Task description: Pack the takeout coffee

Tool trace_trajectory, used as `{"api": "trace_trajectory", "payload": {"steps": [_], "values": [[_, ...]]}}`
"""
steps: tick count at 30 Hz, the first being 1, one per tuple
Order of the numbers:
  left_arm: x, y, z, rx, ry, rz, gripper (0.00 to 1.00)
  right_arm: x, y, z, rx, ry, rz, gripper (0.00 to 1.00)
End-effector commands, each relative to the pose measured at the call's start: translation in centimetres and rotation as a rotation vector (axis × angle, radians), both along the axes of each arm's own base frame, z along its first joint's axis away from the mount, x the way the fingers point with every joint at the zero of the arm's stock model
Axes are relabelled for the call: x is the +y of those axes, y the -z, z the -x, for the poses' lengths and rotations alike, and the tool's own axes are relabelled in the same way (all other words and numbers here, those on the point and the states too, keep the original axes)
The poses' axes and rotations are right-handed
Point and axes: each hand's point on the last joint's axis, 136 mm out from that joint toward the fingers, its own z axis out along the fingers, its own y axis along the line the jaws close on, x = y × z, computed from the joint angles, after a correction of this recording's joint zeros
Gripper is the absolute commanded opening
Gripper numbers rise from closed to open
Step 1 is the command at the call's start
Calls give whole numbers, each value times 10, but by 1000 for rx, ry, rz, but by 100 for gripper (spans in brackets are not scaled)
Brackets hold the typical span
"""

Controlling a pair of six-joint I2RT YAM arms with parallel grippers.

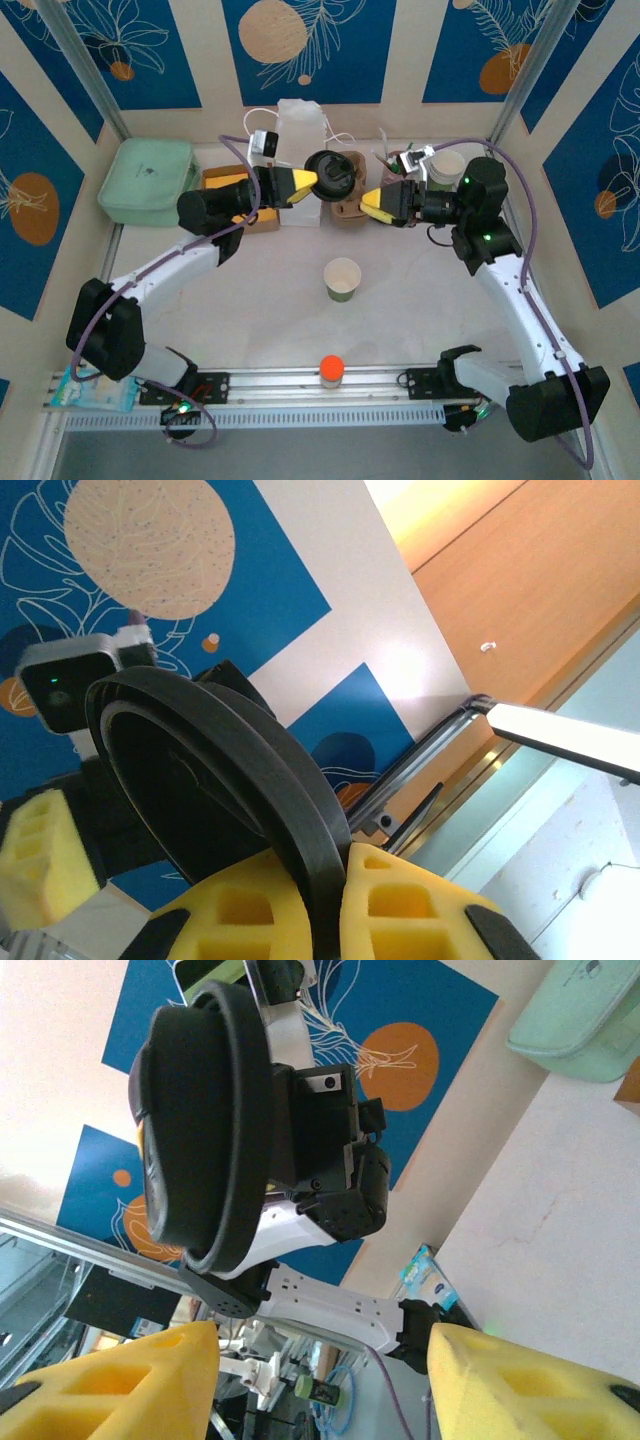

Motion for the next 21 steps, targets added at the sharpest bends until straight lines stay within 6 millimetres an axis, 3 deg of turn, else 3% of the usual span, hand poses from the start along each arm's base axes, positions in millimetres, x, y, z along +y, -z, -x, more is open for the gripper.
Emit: {"api": "trace_trajectory", "payload": {"steps": [1, 7, 21], "values": [[2, -16, 15, -93, 17, 39, 0, 3, -21, 6, -55, -23, -33, 56], [-2, -13, 18, -86, 24, 38, 0, 5, -29, 5, -64, -30, -48, 47], [-6, -10, 21, -91, 32, 38, 0, 12, -42, 6, -95, -51, -65, 37]]}}
